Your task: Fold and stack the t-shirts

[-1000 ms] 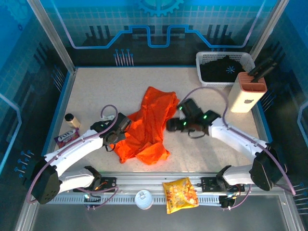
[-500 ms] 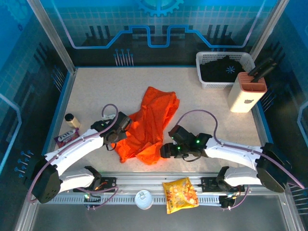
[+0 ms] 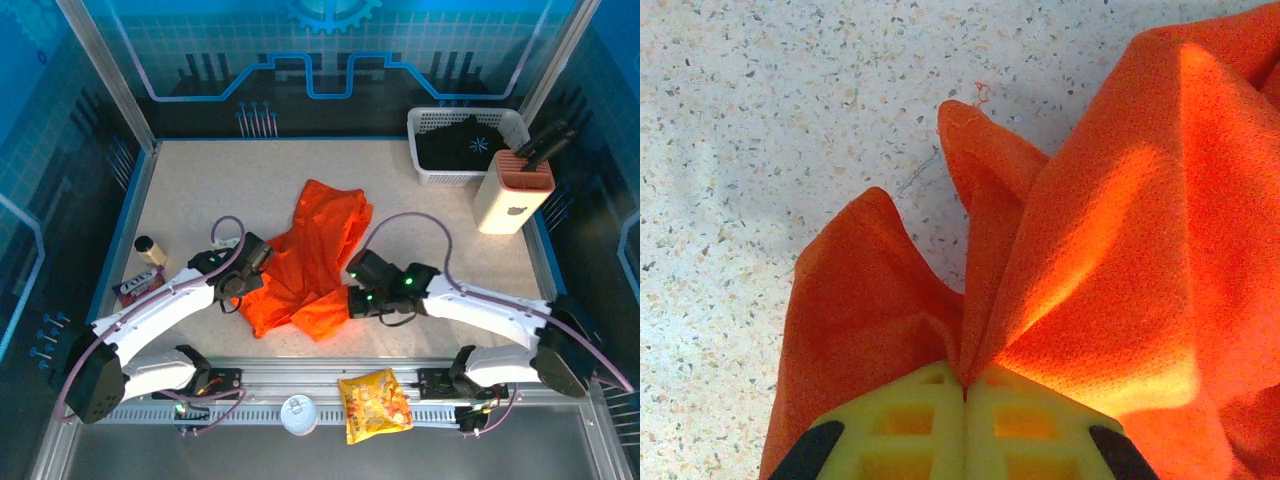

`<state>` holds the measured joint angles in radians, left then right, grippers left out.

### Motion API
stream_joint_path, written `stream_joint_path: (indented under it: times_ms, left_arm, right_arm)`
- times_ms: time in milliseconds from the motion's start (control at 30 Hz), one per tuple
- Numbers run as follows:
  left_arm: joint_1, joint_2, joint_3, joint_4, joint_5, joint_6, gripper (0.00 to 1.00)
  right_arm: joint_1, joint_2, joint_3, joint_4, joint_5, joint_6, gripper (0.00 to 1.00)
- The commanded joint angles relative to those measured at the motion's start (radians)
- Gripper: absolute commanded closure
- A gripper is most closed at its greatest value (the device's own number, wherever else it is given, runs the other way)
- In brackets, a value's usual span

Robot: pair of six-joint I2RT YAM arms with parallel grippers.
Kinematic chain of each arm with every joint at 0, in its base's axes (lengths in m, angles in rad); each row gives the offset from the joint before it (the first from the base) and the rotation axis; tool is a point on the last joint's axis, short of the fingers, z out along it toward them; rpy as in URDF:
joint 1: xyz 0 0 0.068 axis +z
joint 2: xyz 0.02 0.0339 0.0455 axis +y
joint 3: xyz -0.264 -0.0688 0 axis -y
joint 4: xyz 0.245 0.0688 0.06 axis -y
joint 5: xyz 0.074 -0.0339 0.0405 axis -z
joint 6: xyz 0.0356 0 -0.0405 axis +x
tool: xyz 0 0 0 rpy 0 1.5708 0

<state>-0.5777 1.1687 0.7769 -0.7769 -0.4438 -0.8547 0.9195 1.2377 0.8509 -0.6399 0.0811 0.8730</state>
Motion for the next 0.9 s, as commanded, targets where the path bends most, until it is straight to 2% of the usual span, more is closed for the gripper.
stream_joint_path:
  times_ms: [0,100,233,367,467,567,600,667,733,833,867]
  left_arm:
    - [0.007,-0.018,0.000,-0.007,0.005,0.008,1.00]
    - [0.008,-0.017,-0.007,0.001,0.007,0.005,1.00]
    - [0.007,0.003,-0.012,0.016,0.015,0.002,1.00]
    - [0.007,0.022,-0.013,0.031,0.030,0.001,1.00]
    - [0.007,0.032,-0.016,0.040,0.038,0.004,1.00]
    - [0.007,0.036,-0.018,0.045,0.041,0.005,1.00]
    - [0.007,0.036,-0.020,0.049,0.046,0.004,1.00]
    - [0.006,0.035,-0.025,0.058,0.057,0.004,1.00]
    - [0.006,0.037,-0.027,0.069,0.073,0.007,1.00]
    - [0.006,0.054,-0.018,0.084,0.108,0.024,1.00]
    - [0.005,0.065,-0.008,0.086,0.124,0.035,0.93]
  right_arm:
    - [-0.105,-0.109,0.053,-0.324,0.213,-0.072,1.00]
    - [-0.226,-0.199,0.034,-0.401,0.259,-0.119,1.00]
    - [-0.352,-0.293,-0.035,-0.385,0.236,-0.157,1.00]
    - [-0.420,-0.332,-0.073,-0.362,0.239,-0.164,1.00]
    - [-0.447,-0.322,-0.100,-0.332,0.183,-0.164,0.97]
    - [-0.447,-0.290,-0.132,-0.305,0.102,-0.157,0.70]
    - [-0.447,-0.283,-0.141,-0.295,0.065,-0.154,0.55]
    - [-0.444,-0.285,-0.147,-0.278,0.011,-0.142,0.32]
    - [-0.433,-0.298,-0.137,-0.251,-0.034,-0.125,0.20]
    - [-0.409,-0.291,-0.118,-0.162,-0.084,-0.097,0.12]
    - [-0.398,-0.269,-0.110,-0.117,-0.095,-0.091,0.02]
